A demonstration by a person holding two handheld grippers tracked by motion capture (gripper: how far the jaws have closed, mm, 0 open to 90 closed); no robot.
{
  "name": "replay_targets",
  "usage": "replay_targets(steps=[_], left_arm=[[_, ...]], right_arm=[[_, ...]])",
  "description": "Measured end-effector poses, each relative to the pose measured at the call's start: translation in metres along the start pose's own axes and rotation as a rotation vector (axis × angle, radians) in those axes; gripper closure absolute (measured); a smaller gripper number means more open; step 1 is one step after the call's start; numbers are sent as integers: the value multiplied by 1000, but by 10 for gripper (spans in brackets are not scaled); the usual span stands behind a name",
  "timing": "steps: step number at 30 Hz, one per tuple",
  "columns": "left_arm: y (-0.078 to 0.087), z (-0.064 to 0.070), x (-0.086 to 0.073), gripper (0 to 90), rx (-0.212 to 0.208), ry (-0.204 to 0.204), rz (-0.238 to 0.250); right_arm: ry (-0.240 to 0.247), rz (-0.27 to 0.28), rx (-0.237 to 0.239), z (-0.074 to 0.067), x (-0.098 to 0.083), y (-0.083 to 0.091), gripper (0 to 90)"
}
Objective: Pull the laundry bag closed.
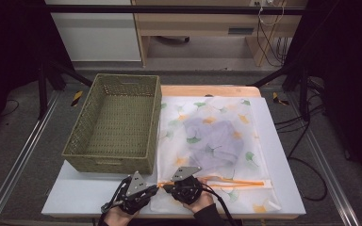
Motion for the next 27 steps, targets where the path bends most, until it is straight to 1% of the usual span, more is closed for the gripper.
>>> replay_targets(steps=[3, 4, 5, 6, 8, 9, 11, 12, 13, 14, 16, 18, 20, 21, 22, 23, 24, 25, 26, 27], left_arm=[[1, 0, 1, 855, 0, 3, 7], [1, 0, 1, 855, 3, 3, 9], [1, 0, 1, 854, 1, 4, 12], [1, -1, 1, 851, -1, 7, 15], [-1, -2, 0, 820, 4, 8, 9], [-2, -3, 0, 764, 13, 8, 4], [-5, -6, 1, 617, 26, 20, 0], [-6, -7, 2, 557, 32, 27, 0], [-7, -8, 3, 521, 36, 38, 1], [-7, -10, 4, 513, 40, 51, 1], [-8, -12, 6, 515, 46, 79, 6], [-10, -13, 8, 543, 48, 97, 2], [-12, -14, 8, 575, 46, 106, -2], [-13, -14, 8, 598, 51, 108, -7], [-14, -15, 7, 624, 56, 110, -12], [-15, -14, 7, 660, 52, 115, -14], [-15, -14, 7, 698, 52, 120, -14], [-15, -15, 7, 722, 58, 119, -14], [-14, -15, 7, 760, 60, 116, -10], [-13, -15, 8, 784, 59, 120, -6]], right_arm=[[-2, -9, -1, 0, -1, 1, 897], [0, -3, 1, -1, -1, 0, 825], [8, 4, -8, -1, -1, 0, 749], [9, 7, -18, -1, -2, 1, 721], [4, 23, -15, -1, -2, 2, 711], [0, 34, -16, -1, -3, 3, 708], [-16, 52, -21, 1, -3, 9, 697], [-27, 56, -32, 1, -4, 11, 693], [-38, 50, -43, 2, -6, 13, 686], [-45, 46, -47, 3, -7, 14, 675], [-49, 34, -49, 1, -11, 14, 654], [-59, 19, -45, 1, -16, 11, 638], [-47, 29, -52, 1, -16, 10, 647], [-43, 21, -61, 1, -16, 10, 669], [-32, 15, -78, 1, -16, 10, 714], [-36, 5, -105, 3, -16, 10, 780], [-41, 1, -119, 4, -16, 11, 828], [-54, -2, -118, 6, -15, 12, 876], [-77, -6, -113, 7, -15, 13, 900], [-76, -6, -104, 8, -15, 13, 900]])
Point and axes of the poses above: each handheld gripper's, and its own axes: y roughly backward along the jaws, x roughly out of its top, z roughly to its right, the point moved 8 cm from there along -y, roughly forward along the jaws, and after that the axes turned 15 degrees about x, right-handed, at the moved point
